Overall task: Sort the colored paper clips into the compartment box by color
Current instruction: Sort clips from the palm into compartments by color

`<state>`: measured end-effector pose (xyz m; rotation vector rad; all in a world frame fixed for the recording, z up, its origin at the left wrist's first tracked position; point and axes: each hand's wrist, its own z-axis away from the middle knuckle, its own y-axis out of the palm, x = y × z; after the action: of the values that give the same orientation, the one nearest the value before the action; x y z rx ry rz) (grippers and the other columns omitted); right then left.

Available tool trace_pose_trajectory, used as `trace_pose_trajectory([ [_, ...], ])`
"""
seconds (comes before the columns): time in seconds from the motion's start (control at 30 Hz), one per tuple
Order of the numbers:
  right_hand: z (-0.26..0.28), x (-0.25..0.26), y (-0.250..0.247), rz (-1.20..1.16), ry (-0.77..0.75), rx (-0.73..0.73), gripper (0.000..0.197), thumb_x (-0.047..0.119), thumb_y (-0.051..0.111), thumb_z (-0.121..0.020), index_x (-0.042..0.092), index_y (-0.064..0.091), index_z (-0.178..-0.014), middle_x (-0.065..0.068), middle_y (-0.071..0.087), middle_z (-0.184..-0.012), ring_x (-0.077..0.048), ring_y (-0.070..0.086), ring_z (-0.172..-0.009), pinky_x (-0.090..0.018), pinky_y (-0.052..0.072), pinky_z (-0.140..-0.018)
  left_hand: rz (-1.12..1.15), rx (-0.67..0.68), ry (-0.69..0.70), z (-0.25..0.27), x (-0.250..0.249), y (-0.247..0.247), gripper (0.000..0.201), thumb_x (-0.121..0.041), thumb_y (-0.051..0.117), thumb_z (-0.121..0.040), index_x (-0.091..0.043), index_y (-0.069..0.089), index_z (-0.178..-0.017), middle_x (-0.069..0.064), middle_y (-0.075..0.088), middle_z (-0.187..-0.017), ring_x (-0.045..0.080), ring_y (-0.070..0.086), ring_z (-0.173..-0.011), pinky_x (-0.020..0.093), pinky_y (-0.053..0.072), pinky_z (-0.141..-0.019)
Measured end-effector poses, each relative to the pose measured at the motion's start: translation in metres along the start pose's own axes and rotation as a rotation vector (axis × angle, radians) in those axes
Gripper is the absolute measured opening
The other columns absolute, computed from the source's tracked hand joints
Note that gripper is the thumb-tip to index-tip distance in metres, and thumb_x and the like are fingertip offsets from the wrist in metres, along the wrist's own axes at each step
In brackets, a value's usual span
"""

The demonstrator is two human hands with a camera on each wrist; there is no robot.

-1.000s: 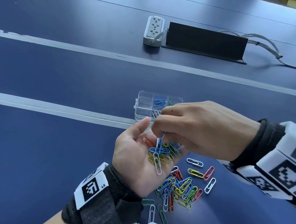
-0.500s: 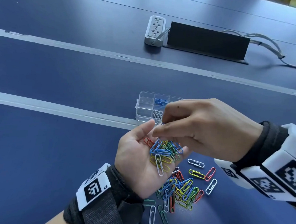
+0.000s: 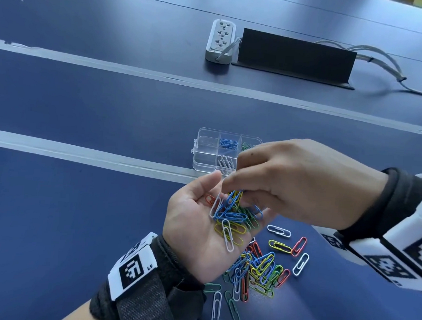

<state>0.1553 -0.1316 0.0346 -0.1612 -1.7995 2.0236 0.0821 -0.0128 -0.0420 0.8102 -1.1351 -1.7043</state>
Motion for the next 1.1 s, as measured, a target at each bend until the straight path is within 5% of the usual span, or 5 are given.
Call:
trace_pose_trajectory([
  [0.33, 0.003, -0.001, 0.0, -0.007, 0.001, 0.007, 0.018, 0.035, 0.049, -0.083, 0.031, 0.066, -0.089, 0.01, 0.058, -0.084, -0.023, 0.06, -0.073, -0.039, 0.05, -0.051, -0.091, -0.011, 0.017, 0.001, 0.002, -0.002, 0.055, -0.025, 0.032, -0.09, -0.001, 0.064, -0.052, 0.006, 0.054, -0.066, 0.025, 0.051, -0.086, 0.054, 0.028, -0.109],
  [0.67, -0.003, 0.008, 0.007, 0.014, -0.072, -0.02, 0.021, 0.034, 0.056, -0.079, 0.029, 0.068, -0.096, 0.006, 0.062, -0.083, -0.026, 0.063, -0.072, -0.037, 0.05, -0.047, 0.039, -0.155, 0.057, 0.0, 0.002, 0.002, 0.005, -0.019, 0.047, -0.078, -0.015, 0.047, -0.077, -0.002, 0.029, -0.074, 0.01, 0.02, -0.068, 0.025, 0.019, -0.093],
  [0.8, -0.005, 0.009, 0.01, -0.003, -0.087, -0.089, 0.016, 0.031, 0.059, -0.079, 0.028, 0.066, -0.093, 0.004, 0.062, -0.078, -0.027, 0.063, -0.065, -0.036, 0.049, -0.042, 0.014, -0.207, 0.052, 0.002, 0.002, 0.004, 0.026, -0.018, 0.042, -0.082, -0.013, 0.048, -0.057, -0.006, 0.029, -0.06, 0.006, 0.015, -0.061, 0.018, 0.01, -0.078],
  [1.0, -0.007, 0.009, 0.007, -0.05, -0.068, -0.102, 0.016, 0.032, 0.056, -0.083, 0.024, 0.068, -0.09, 0.005, 0.061, -0.081, -0.025, 0.062, -0.068, -0.04, 0.05, -0.045, 0.044, -0.137, 0.018, 0.002, 0.0, 0.003, 0.022, -0.016, 0.042, -0.08, -0.012, 0.047, -0.059, -0.002, 0.039, -0.059, 0.007, 0.032, -0.056, 0.016, 0.018, -0.084],
  [1.1, -0.009, 0.0, -0.003, -0.117, -0.026, -0.15, 0.018, 0.032, 0.056, -0.084, 0.021, 0.07, -0.088, 0.003, 0.061, -0.081, -0.022, 0.061, -0.069, -0.042, 0.052, -0.056, 0.026, -0.066, 0.028, 0.001, 0.004, 0.007, 0.02, -0.017, 0.042, -0.08, -0.007, 0.059, -0.082, 0.013, 0.063, -0.093, 0.03, 0.061, -0.09, 0.046, 0.043, -0.097],
])
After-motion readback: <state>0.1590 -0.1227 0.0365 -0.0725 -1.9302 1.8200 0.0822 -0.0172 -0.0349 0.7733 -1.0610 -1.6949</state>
